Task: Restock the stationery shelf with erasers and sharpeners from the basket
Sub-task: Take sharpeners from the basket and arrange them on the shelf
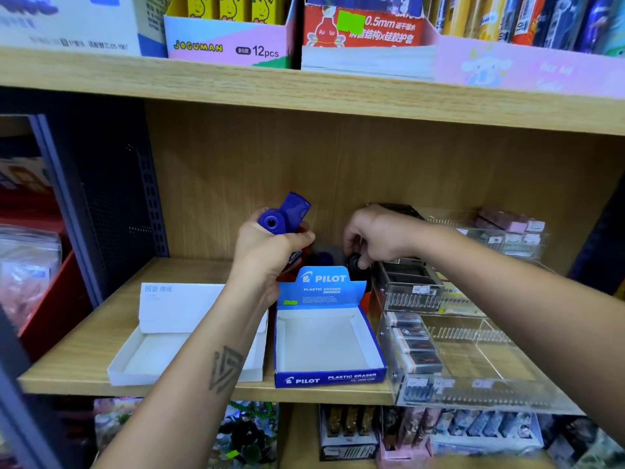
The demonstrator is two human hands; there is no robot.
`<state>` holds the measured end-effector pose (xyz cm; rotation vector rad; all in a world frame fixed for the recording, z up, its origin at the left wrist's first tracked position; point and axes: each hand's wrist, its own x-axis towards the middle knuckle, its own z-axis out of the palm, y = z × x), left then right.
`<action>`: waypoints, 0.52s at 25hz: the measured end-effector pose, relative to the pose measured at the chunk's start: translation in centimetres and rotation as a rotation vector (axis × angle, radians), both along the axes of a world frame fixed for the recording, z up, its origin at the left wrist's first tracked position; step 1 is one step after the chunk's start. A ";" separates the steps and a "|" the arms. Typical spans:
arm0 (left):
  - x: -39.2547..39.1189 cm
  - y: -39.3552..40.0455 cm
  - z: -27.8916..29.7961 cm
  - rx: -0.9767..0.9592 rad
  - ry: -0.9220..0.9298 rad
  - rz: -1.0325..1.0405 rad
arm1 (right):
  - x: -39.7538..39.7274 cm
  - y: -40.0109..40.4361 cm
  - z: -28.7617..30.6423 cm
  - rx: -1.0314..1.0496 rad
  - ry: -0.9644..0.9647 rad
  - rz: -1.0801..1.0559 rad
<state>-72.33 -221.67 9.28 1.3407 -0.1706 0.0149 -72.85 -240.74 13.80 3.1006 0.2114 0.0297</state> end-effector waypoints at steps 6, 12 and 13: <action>-0.2 0.3 0.1 0.008 -0.008 0.003 | 0.1 0.8 0.4 -0.055 0.007 -0.018; -0.2 0.2 0.2 0.012 -0.015 -0.003 | 0.1 0.6 0.7 -0.044 0.013 0.002; -0.3 0.2 0.1 0.016 -0.015 -0.002 | 0.0 0.6 0.7 -0.039 0.017 0.007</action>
